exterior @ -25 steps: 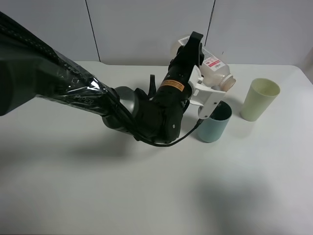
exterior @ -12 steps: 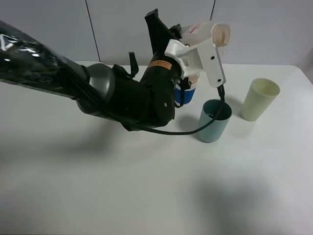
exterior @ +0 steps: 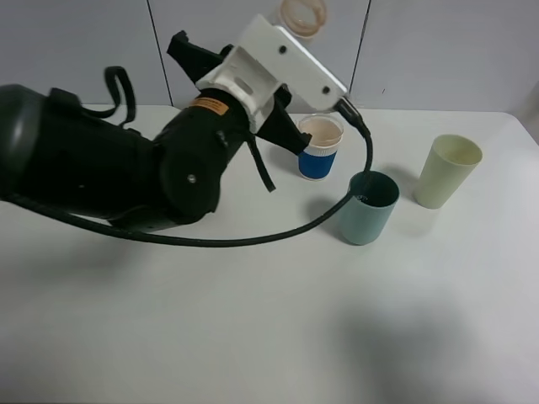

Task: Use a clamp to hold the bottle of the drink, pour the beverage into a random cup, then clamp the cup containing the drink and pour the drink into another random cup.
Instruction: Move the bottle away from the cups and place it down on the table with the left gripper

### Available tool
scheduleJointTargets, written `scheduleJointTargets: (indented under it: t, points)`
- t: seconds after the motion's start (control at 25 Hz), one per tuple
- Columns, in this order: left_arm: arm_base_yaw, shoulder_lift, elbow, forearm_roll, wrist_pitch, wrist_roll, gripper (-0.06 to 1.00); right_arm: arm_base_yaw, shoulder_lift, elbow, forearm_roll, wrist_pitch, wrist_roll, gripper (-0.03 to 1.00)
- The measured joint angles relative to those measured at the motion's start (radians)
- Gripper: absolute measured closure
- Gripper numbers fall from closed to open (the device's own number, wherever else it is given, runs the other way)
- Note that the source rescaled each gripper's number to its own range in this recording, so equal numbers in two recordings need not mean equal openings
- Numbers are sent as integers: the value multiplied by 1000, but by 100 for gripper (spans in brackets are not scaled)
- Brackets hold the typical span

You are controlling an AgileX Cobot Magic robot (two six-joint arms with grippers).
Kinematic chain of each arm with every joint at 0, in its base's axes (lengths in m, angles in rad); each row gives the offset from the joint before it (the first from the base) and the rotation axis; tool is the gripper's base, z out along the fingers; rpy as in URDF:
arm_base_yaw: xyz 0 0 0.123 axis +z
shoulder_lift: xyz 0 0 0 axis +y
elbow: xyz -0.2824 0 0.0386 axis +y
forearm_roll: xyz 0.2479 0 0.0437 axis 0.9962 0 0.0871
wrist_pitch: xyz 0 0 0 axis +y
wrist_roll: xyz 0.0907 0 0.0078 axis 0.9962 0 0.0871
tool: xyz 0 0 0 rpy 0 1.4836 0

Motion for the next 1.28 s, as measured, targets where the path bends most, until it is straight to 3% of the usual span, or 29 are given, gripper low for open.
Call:
scheduleJointTargets:
  t: [0.16, 0.48, 0.64, 0.88, 1.08, 1.28]
  points:
    - [41, -105, 131, 91, 34, -274, 92, 0, 0, 0, 0, 0, 0, 16]
    - [205, -212, 371, 464, 46, -786, 92, 0, 0, 0, 0, 0, 0, 16]
    - [316, -214, 451, 622, 54, -957, 92, 0, 0, 0, 0, 0, 0, 16]
    - [500, -208, 521, 779, 56, -1034, 92, 0, 0, 0, 0, 0, 0, 16]
    - [644, -127, 530, 969, 41, -1068, 92, 0, 0, 0, 0, 0, 0, 16]
    - [762, 4, 529, 1134, -98, -1127, 92, 0, 0, 0, 1, 0, 0, 16]
